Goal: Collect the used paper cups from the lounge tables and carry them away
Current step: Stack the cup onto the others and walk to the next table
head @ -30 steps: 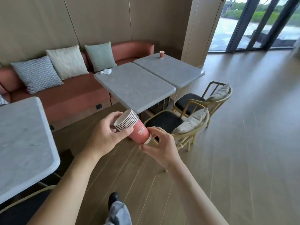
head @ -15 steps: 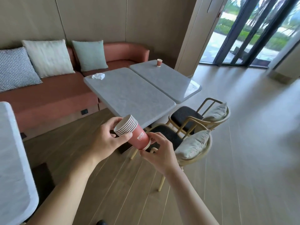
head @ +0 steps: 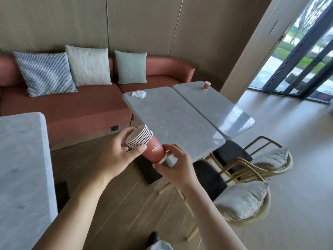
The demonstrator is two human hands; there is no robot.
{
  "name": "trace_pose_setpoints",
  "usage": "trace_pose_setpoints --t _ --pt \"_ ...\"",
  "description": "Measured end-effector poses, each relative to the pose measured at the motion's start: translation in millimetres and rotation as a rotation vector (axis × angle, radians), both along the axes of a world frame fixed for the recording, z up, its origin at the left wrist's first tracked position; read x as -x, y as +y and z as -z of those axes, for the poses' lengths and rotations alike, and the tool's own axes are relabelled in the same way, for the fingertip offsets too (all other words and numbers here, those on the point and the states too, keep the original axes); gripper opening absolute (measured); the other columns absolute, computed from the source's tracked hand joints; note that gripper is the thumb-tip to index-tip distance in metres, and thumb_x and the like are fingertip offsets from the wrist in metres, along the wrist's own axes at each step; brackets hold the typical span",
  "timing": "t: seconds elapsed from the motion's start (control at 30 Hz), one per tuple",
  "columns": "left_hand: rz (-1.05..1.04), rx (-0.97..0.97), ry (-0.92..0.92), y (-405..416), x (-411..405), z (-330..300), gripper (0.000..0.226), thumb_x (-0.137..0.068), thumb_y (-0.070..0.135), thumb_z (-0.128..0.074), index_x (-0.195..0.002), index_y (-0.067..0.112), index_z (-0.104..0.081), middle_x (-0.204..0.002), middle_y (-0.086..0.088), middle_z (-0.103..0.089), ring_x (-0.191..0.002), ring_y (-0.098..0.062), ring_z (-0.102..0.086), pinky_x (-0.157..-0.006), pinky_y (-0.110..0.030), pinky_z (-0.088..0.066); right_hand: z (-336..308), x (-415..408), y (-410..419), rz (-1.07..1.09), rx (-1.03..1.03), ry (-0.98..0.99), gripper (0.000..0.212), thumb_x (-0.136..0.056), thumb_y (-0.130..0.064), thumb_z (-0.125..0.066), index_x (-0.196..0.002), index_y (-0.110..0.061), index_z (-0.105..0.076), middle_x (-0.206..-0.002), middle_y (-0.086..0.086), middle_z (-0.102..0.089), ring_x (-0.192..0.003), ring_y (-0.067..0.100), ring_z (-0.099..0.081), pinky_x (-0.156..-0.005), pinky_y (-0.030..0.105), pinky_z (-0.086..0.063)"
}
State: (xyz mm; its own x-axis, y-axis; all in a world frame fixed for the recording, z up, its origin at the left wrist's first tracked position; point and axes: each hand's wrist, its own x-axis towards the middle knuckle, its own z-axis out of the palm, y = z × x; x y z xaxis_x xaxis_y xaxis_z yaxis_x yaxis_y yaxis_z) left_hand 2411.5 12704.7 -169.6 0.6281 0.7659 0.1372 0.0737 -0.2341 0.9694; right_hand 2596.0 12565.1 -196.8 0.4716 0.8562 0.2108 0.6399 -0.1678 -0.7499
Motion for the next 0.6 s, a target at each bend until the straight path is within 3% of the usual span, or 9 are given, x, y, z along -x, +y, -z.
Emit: trace_pose_setpoints --t 0.27,0.47,0.6 --pt "-0.114 0.016 0.015 78 -15 16 0.064 -0.077 0.060 -0.076 -0.132 0.031 -0.062 -0.121 0.008 -0.073 -0.113 -0.016 -0.071 -0.100 -0.056 -0.057 14 -29 99 -0.126 0.041 0.006 0.061 -0.073 -0.047 -0.087 -0.130 -0.039 -0.067 -0.116 -0.026 -0.066 -0.112 -0.003 -0.059 -0.090 0.001 -0.038" --pt "-0.192 0.001 0.019 144 -56 16 0.063 -0.073 0.059 -0.077 -0.129 0.034 -0.062 -0.119 0.010 -0.074 -0.111 -0.018 -0.072 -0.100 -0.056 -0.056 12 -75 186 -0.214 0.001 0.037 0.056 -0.074 -0.049 -0.085 -0.124 -0.053 -0.060 -0.111 -0.046 -0.057 -0.112 -0.014 -0.057 -0.086 -0.001 -0.041" --pt "-0.200 -0.006 0.041 185 -97 16 0.065 -0.075 0.058 -0.078 -0.132 0.031 -0.061 -0.121 0.010 -0.073 -0.113 -0.015 -0.071 -0.100 -0.051 -0.057 8 -116 237 -0.259 -0.005 0.045 0.059 -0.072 -0.048 -0.085 -0.127 -0.045 -0.063 -0.110 -0.044 -0.058 -0.110 -0.011 -0.058 -0.088 0.000 -0.040"
